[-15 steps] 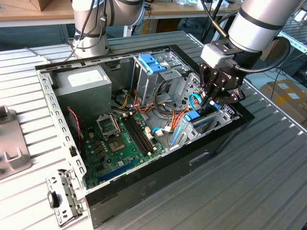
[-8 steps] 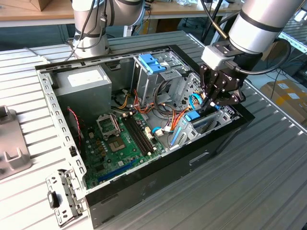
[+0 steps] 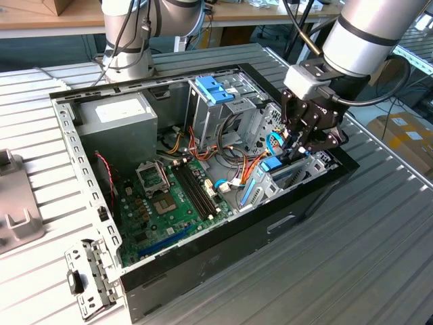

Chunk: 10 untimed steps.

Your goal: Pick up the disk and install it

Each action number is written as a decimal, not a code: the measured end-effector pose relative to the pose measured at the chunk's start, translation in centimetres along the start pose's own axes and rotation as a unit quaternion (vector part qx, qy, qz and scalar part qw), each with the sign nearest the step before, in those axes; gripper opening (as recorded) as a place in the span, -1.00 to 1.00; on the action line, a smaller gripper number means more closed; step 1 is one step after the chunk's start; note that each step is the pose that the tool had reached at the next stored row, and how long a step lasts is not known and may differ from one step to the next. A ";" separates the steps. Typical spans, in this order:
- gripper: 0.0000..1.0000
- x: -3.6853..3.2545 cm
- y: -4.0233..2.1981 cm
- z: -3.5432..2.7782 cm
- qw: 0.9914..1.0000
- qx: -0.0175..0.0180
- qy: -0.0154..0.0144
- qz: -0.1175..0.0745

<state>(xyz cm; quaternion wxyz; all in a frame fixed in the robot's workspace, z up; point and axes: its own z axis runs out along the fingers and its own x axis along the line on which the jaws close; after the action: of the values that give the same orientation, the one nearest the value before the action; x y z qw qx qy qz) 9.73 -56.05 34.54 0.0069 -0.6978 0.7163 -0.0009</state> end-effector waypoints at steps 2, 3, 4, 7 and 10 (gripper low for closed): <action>-0.40 0.00 0.00 -0.02 1.000 0.000 0.000 0.000; -0.40 0.00 0.00 -0.10 1.000 0.000 0.000 0.000; -0.40 0.00 0.00 -0.27 1.000 0.000 0.000 0.000; -0.40 -0.02 -0.01 -1.15 1.000 0.000 0.000 0.000; -0.40 -0.02 -0.02 -1.76 1.000 0.000 0.000 0.000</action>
<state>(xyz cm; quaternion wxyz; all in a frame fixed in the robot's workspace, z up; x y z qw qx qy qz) 9.73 -56.04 36.30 0.0069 -0.6978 0.7163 -0.0009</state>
